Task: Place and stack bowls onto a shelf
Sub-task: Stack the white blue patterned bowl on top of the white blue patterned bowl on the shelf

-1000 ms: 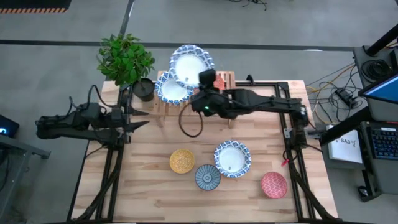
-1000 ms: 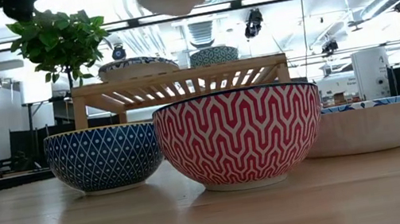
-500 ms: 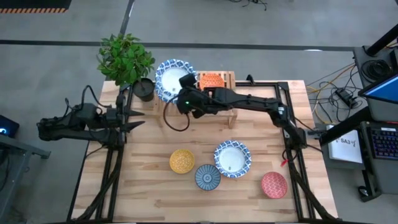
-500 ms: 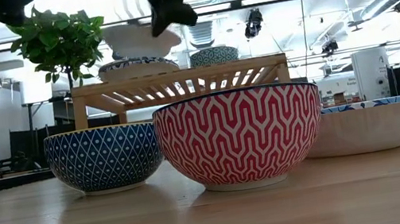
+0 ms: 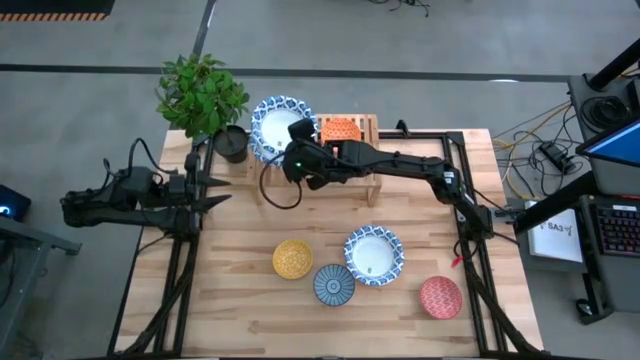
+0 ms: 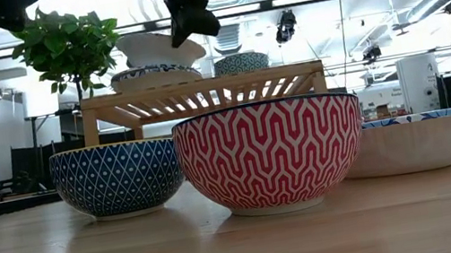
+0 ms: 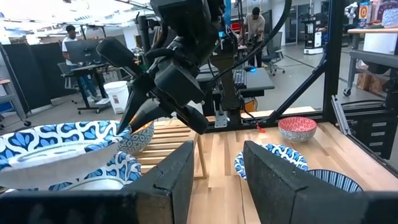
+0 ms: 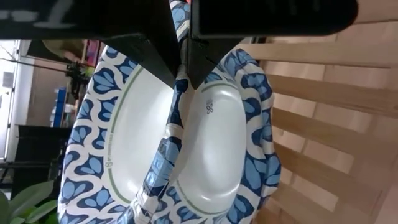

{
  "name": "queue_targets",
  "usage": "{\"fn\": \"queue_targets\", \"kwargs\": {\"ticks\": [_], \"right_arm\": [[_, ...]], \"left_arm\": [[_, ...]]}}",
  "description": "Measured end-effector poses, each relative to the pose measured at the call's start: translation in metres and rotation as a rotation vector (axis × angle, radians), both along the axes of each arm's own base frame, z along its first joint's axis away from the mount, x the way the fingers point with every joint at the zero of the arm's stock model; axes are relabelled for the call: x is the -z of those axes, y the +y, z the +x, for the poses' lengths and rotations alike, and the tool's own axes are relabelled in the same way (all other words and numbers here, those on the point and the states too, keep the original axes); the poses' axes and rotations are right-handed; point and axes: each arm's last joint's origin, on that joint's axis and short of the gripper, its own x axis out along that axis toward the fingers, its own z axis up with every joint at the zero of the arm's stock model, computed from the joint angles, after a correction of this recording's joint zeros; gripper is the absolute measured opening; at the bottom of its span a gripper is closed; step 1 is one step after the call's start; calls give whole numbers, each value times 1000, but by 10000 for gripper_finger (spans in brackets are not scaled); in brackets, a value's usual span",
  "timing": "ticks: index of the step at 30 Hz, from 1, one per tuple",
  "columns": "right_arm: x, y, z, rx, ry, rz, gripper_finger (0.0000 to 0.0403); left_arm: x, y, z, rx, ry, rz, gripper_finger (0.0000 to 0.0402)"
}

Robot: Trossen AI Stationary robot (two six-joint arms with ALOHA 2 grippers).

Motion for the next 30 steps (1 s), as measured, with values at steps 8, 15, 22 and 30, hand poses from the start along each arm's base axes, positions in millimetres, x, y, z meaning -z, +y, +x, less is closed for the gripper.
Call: {"fn": "queue_targets", "kwargs": {"ticks": [8, 15, 22, 30], "right_arm": [[0, -1, 0, 19, -28, 17, 46], [-1, -1, 1, 33, -48, 29, 100], [-3, 0, 3, 89, -155, 82, 128], [-2, 5, 5, 160, -328, 337, 134]], "left_arm": [[0, 0, 0, 0, -2, 0, 123], [0, 0, 0, 0, -1, 4, 123], [0, 0, 0, 0, -1, 4, 123], [1, 0, 0, 1, 0, 4, 123]]}}
